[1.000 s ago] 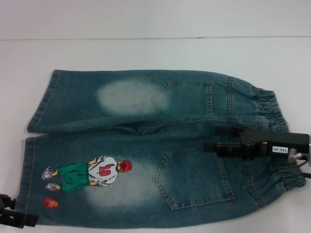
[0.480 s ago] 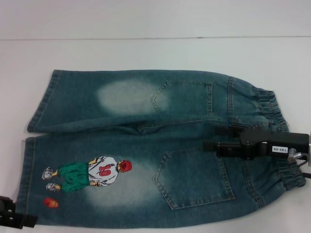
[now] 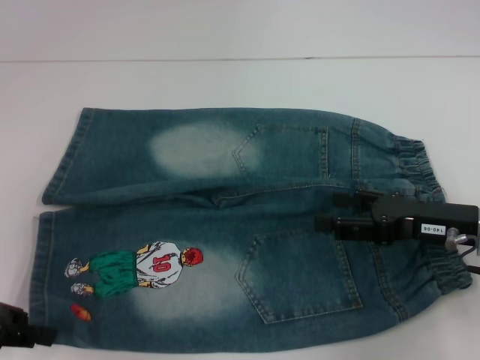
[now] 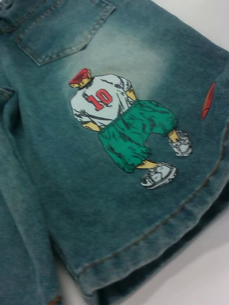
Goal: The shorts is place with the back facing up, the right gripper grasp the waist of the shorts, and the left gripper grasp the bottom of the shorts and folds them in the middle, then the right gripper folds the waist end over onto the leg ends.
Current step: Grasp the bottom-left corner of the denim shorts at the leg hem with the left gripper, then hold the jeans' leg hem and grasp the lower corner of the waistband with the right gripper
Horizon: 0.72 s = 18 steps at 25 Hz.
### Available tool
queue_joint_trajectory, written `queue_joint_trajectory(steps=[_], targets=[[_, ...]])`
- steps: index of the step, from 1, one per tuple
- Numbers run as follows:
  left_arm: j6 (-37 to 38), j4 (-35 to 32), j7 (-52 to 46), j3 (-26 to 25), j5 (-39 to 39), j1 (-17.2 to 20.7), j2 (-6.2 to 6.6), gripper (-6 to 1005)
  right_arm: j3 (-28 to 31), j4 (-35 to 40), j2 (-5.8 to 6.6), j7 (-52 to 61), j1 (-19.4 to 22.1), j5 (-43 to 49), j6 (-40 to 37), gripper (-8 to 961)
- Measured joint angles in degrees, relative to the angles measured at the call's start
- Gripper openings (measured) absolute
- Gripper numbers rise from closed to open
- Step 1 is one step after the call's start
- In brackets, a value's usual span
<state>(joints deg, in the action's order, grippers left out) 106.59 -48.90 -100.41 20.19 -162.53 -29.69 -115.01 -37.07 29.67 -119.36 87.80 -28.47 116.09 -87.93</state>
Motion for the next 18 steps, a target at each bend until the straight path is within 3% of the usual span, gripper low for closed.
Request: queue_joint_trajectory(steps=[11,18], targets=[[-1.2,0.6,-1.3,-0.2,-0.1,-0.9,0.4,103,0.0,0.0,0.0,-0.1,0.0,-0.3,-0.1,924],[-1.3,0.6,-1.3,-0.2,0.1,-0.7,0.37,55,0.0,0.0,0.0,-0.6,0.0,-0.5,-0.1,925]])
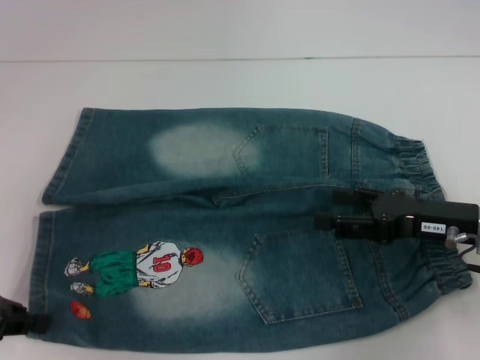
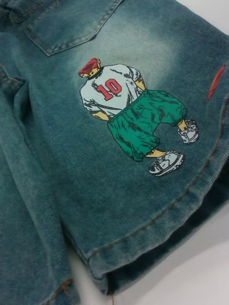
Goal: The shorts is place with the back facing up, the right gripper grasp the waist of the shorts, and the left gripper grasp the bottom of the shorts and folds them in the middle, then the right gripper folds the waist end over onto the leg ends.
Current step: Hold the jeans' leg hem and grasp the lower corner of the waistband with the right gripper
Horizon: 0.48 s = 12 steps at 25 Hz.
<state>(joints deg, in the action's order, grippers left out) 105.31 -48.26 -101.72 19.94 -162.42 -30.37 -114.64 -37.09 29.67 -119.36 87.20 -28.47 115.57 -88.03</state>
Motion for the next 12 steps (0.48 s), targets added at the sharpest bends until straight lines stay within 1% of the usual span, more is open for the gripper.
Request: queue_joint_trajectory(steps=[7,12], targets=[[0.1,-0.3,0.0,0.0,-0.2,0.2,-0.1,57,0.0,-0.1,0.0,0.1,0.5,0.0,-1.3,924],[0.5,-0.3,0.0,-0.1,-0.2,0.3,-0.1,58,0.9,-0.2,0.0,1.1,1.8,0.0,-2.8,925]])
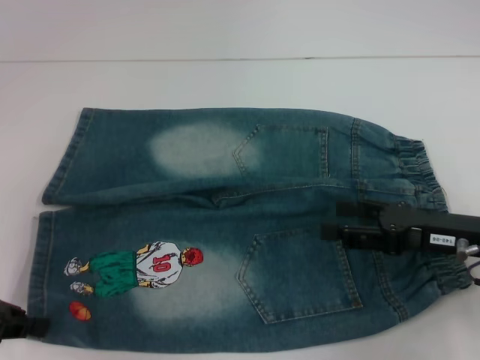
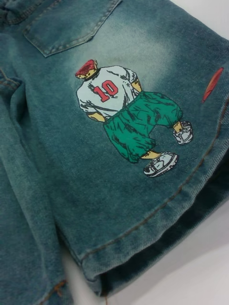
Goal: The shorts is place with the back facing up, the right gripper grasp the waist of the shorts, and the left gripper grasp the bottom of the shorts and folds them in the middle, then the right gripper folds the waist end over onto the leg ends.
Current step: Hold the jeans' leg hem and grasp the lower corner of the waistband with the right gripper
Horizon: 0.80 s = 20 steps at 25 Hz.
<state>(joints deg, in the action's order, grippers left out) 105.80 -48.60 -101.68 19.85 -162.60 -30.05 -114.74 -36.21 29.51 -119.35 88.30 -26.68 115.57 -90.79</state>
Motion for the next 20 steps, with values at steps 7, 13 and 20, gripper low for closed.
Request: queue_joint_trajectory(steps=[7,13,20], targets=[[-0.4,-0.1,0.4,0.0,0.2,0.4,-0.12,58,3.2,-0.1,0.24,1.8,3.4,-0.1,-2.3,925],[-0.5,-0.1,0.4,0.0,0.3,0.4,-0.2,57,4.5,-0.2,0.26,1.1,5.9,-0.1,-5.7,924],[-0.5,0.2,0.3,-0.1,0.7,0.3,-0.22,56,5.0,-0.1,0.51,-1.3,8.6,-0.1,-8.1,925]])
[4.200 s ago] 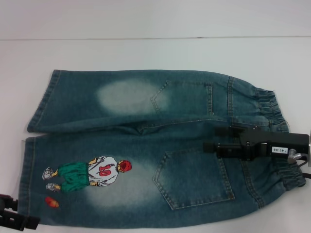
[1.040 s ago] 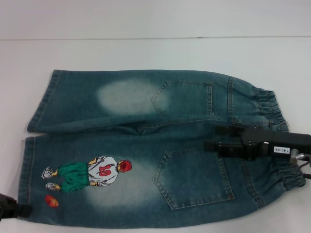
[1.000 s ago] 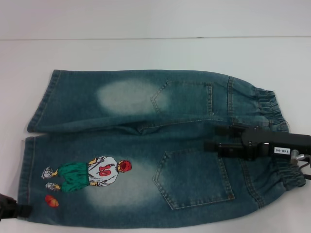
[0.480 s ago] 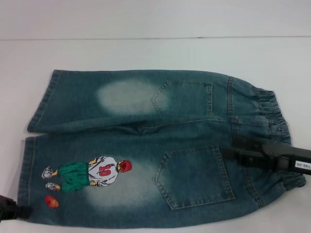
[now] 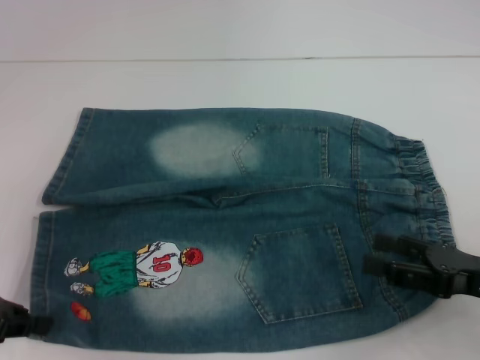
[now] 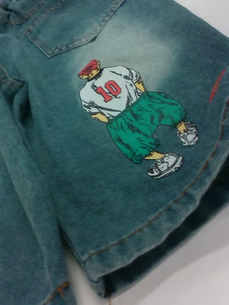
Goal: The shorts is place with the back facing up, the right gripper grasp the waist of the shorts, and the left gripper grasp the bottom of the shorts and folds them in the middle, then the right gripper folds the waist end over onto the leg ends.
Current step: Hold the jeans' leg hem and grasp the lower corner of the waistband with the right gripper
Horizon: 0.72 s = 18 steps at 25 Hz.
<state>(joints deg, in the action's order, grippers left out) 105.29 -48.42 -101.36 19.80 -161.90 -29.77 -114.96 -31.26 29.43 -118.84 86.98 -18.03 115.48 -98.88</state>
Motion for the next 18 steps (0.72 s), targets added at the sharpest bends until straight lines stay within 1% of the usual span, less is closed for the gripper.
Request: queue_joint_trajectory(steps=[6,9,18], targets=[[0.0,0.1,-0.2,0.0,0.6,-0.2,0.0,55,0.7,0.5,0.41,0.1,1.5,0.2,-2.2,924],[0.2,0.1,-0.3,0.0,1.3,-0.1,0.0,55,1.1,0.6,0.86,-0.2,2.5,0.2,-3.6,924],[0.6,0.1,-0.3,0.0,2.1,-0.1,0.0,53,4.4,0.6,2.81,-2.4,5.7,0.4,-8.3,925]])
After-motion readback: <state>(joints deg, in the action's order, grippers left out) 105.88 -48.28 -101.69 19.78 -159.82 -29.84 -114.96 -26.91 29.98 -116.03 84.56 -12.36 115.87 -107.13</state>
